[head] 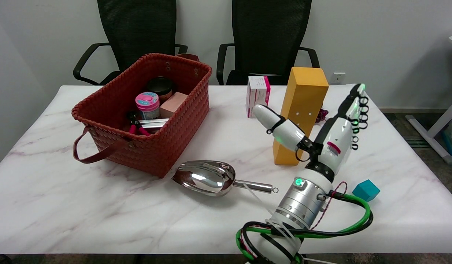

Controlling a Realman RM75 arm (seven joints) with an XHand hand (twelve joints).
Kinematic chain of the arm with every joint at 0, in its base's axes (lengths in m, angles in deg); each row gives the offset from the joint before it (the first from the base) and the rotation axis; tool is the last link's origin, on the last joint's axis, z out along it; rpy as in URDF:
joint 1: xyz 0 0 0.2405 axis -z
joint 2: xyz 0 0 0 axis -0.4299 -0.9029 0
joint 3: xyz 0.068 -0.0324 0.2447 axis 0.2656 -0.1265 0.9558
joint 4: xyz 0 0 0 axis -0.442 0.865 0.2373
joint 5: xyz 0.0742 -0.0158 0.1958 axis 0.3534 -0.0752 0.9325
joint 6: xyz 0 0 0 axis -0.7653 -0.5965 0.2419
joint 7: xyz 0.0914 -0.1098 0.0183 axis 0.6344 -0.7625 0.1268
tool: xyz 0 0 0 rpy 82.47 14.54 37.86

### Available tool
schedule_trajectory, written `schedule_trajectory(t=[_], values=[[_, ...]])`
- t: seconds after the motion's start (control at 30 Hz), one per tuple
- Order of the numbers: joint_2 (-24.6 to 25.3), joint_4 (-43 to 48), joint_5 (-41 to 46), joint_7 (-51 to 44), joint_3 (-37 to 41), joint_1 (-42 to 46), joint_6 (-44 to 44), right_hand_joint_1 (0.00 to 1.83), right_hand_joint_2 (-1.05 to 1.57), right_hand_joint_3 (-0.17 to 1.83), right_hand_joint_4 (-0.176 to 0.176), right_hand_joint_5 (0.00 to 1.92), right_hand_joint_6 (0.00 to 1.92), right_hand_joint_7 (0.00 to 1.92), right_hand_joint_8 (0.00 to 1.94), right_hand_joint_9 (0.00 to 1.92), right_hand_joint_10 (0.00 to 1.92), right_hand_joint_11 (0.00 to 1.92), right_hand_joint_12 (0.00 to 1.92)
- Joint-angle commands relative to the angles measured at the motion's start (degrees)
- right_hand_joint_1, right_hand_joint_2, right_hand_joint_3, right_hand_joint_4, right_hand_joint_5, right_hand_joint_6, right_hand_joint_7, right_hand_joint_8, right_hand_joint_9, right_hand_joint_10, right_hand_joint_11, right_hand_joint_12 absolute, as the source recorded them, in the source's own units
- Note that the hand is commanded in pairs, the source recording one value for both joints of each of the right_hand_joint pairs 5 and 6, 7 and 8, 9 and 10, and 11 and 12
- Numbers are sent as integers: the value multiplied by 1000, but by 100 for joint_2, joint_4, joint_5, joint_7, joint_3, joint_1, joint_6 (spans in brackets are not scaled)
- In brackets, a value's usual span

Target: Pick up the yellow rectangular box.

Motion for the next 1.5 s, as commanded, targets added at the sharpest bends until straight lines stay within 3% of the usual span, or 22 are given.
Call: schedule_trajectory(t=[0.03, 0.37, 0.53, 0.7, 0.83, 1.07, 1.5], values=[[-180, -308, 1223, 754, 343, -157, -305, 849, 223, -175, 0, 0, 0, 0, 0, 0, 0, 0, 0], [-603, -531, 1915, 1996, 272, -362, -233, 999, 294, -164, 0, 0, 0, 0, 0, 0, 0, 0, 0], [-723, -555, 2043, 2676, 256, -369, -105, 1091, 382, 69, 0, 0, 0, 0, 0, 0, 0, 0, 0], [-859, -507, 2226, 3161, 239, -321, 135, 1114, 428, 101, 0, 0, 0, 0, 0, 0, 0, 0, 0], [-883, -483, 2282, 3193, 215, -322, 174, 1089, 361, 205, 0, 0, 0, 0, 0, 0, 0, 0, 0], [-882, -491, 2404, 3265, 200, -356, 440, 1035, 299, 89, 0, 0, 0, 0, 0, 0, 0, 0, 0], [-931, -683, 2762, 3321, 304, -547, 909, 988, 310, 71, 0, 0, 0, 0, 0, 0, 0, 0, 0]])
